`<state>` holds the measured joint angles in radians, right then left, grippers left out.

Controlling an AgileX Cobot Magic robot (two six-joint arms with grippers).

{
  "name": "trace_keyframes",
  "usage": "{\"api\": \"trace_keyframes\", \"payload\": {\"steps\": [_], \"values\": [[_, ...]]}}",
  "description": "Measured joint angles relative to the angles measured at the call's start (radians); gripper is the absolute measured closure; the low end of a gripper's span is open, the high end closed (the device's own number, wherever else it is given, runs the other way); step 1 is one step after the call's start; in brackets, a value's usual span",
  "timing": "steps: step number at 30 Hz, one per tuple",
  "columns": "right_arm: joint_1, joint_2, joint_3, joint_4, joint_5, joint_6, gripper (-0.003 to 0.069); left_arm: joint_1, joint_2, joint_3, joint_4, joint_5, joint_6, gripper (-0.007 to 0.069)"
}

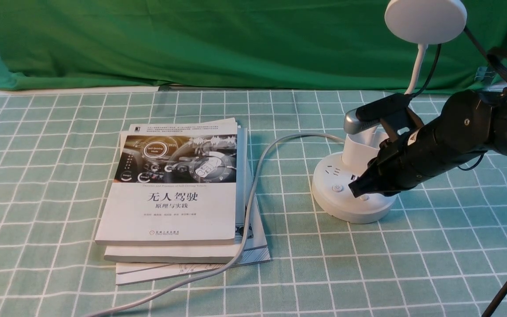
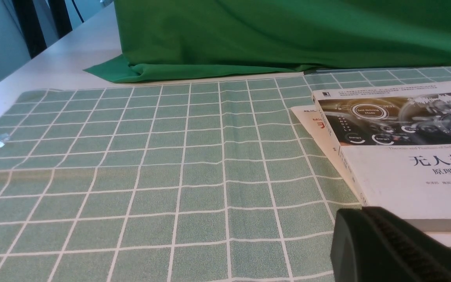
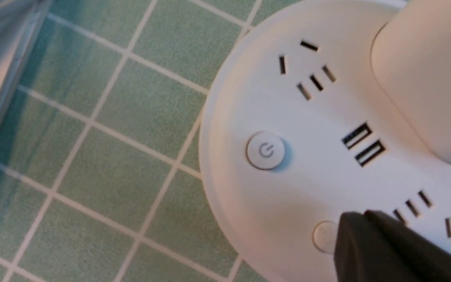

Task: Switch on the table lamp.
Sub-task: 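Press the button on the base of the white desk lamp with the right gripper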

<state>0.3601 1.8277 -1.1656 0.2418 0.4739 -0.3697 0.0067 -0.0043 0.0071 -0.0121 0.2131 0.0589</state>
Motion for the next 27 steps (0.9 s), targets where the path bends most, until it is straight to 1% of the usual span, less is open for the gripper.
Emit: {"api": "trace_keyframes", "payload": {"steps": [21, 27], "values": [[0.023, 0.075, -0.026, -0.01, 0.02, 0.008, 0.0629, 0.0, 0.0, 0.0, 0.0, 0.0, 0.0, 0.0603], [0.023, 0.056, -0.027, -0.011, 0.018, 0.015, 0.0629, 0.0, 0.0, 0.0, 0.0, 0.0, 0.0, 0.0603]]}}
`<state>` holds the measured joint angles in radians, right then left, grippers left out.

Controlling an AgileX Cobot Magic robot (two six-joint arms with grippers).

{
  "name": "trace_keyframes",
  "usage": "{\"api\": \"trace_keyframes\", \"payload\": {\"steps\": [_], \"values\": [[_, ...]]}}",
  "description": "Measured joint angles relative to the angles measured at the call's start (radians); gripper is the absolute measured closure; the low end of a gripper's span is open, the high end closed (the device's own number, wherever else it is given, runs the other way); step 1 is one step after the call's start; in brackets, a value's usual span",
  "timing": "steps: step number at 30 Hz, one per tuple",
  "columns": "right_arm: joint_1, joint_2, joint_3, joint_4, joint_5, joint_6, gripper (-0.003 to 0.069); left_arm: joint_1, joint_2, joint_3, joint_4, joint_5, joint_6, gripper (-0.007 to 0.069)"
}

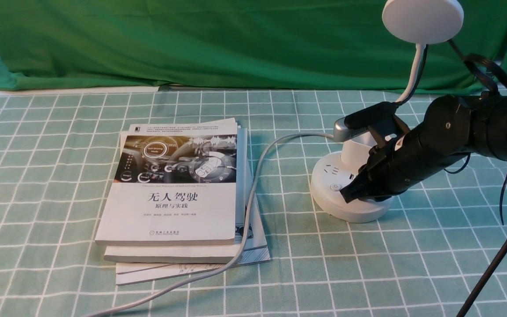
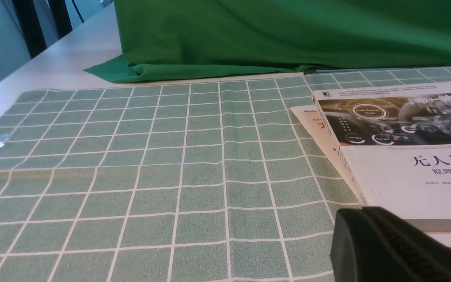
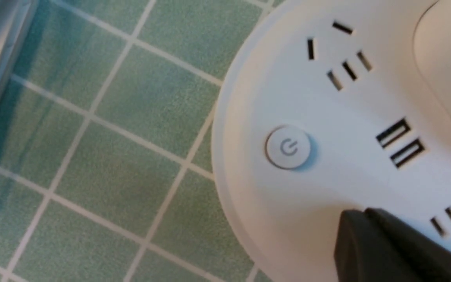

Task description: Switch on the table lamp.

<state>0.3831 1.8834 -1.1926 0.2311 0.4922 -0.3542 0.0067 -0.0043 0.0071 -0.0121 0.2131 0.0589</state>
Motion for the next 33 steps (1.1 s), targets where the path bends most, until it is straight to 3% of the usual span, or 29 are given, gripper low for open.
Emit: {"api": "trace_keyframes", "payload": {"steps": [7, 17, 33], "values": [[0.006, -0.199, 0.049, 0.003, 0.022, 0.027, 0.0629, 0.0, 0.0, 0.0, 0.0, 0.0, 0.0, 0.0603], [0.006, -0.737, 0.351, -0.039, -0.208, 0.124, 0.0623, 0.0, 0.0, 0.0, 0.0, 0.0, 0.0, 0.0603], [0.006, -1.28, 0.73, -0.043, -0.24, 0.153, 0.0592, 0.0, 0.0, 0.0, 0.0, 0.0, 0.0, 0.0603]]}}
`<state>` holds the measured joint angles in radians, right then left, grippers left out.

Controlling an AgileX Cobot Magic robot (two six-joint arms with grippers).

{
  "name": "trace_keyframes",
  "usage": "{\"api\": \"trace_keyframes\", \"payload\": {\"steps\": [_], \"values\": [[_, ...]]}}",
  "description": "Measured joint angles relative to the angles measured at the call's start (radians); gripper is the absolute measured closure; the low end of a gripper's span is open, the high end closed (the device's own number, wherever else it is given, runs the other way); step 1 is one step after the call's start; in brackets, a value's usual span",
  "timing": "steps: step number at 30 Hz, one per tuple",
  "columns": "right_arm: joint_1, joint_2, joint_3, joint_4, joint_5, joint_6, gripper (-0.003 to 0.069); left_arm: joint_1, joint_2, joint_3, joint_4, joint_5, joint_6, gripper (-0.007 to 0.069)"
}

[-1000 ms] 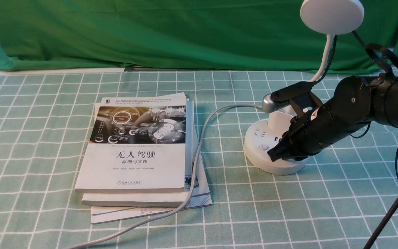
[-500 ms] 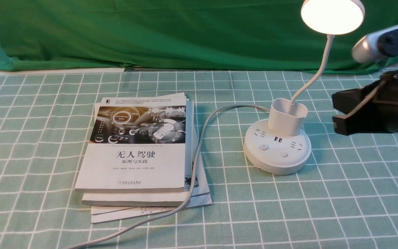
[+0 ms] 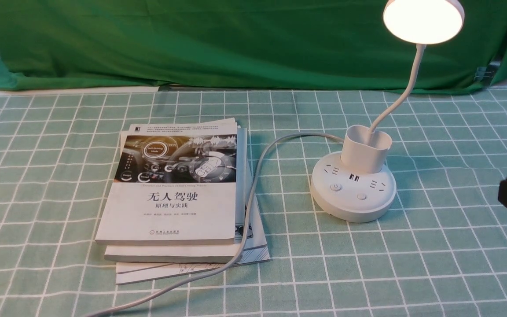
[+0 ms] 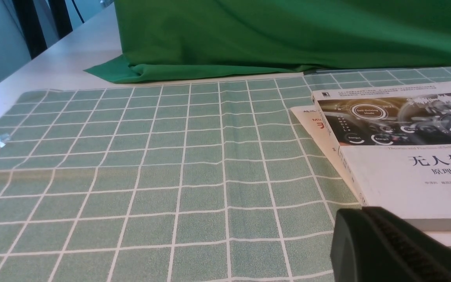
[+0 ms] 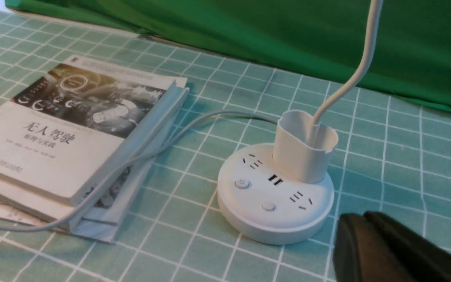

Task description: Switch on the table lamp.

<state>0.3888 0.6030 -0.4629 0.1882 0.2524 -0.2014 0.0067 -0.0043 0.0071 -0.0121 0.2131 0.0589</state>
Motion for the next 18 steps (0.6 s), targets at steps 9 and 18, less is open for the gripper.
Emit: {"api": "trace_keyframes", "payload": {"steps": [9, 18], "values": [[-0.032, -0.299, 0.316, -0.032, -0.218, 0.014, 0.0575, 0.0, 0.0, 0.0, 0.0, 0.0, 0.0, 0.0603], [-0.274, -0.549, 0.467, -0.156, -0.194, 0.22, 0.0552, 0.0, 0.0, 0.0, 0.0, -0.001, 0.0, 0.0603]]}}
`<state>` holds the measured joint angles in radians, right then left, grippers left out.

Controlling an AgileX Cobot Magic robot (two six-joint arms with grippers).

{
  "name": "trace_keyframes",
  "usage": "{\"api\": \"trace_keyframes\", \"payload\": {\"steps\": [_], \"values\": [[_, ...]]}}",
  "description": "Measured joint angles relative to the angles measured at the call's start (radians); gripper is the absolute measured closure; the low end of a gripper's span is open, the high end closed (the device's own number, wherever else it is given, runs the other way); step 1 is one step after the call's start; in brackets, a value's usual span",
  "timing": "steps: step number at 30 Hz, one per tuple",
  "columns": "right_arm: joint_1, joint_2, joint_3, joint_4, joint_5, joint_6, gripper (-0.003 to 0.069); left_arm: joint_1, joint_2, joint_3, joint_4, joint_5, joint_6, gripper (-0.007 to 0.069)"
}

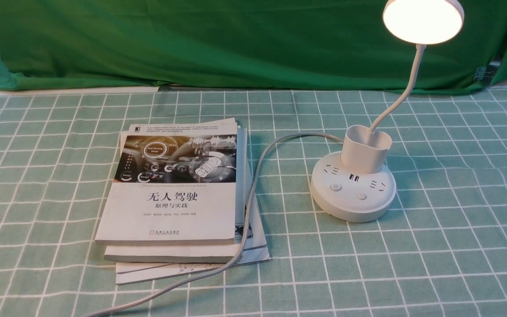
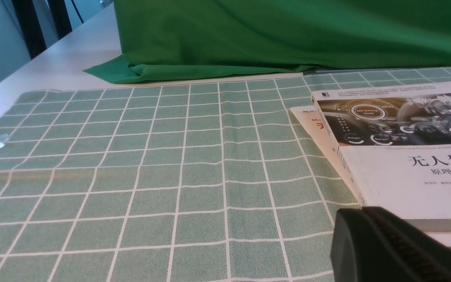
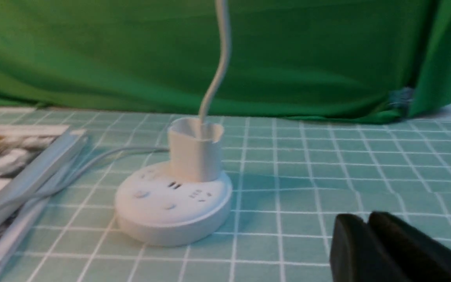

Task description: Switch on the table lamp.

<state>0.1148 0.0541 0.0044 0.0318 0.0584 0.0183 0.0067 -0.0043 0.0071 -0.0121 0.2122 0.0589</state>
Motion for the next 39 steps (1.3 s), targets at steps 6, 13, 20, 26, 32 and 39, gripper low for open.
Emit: {"api": "trace_keyframes", "payload": {"steps": [6, 13, 20, 26, 32, 39], "values": [[-0.056, -0.051, 0.006, -0.022, 0.14, 0.014, 0.0539, 0.0, 0.0, 0.0, 0.0, 0.0, 0.0, 0.0603], [-0.056, -0.051, 0.007, -0.023, 0.156, 0.014, 0.0524, 0.0, 0.0, 0.0, 0.0, 0.0, 0.0, 0.0603], [-0.056, -0.051, 0.007, -0.023, 0.156, 0.015, 0.0507, 0.0, 0.0, 0.0, 0.0, 0.0, 0.0, 0.0603], [-0.056, -0.051, 0.007, -0.023, 0.156, 0.015, 0.048, 0.0, 0.0, 0.0, 0.0, 0.0, 0.0, 0.0603], [-0.056, -0.051, 0.007, -0.023, 0.156, 0.015, 0.0463, 0.0, 0.0, 0.0, 0.0, 0.0, 0.0, 0.0603], [-0.056, -0.051, 0.007, -0.023, 0.156, 0.015, 0.0456, 0.0, 0.0, 0.0, 0.0, 0.0, 0.0, 0.0603]]}}
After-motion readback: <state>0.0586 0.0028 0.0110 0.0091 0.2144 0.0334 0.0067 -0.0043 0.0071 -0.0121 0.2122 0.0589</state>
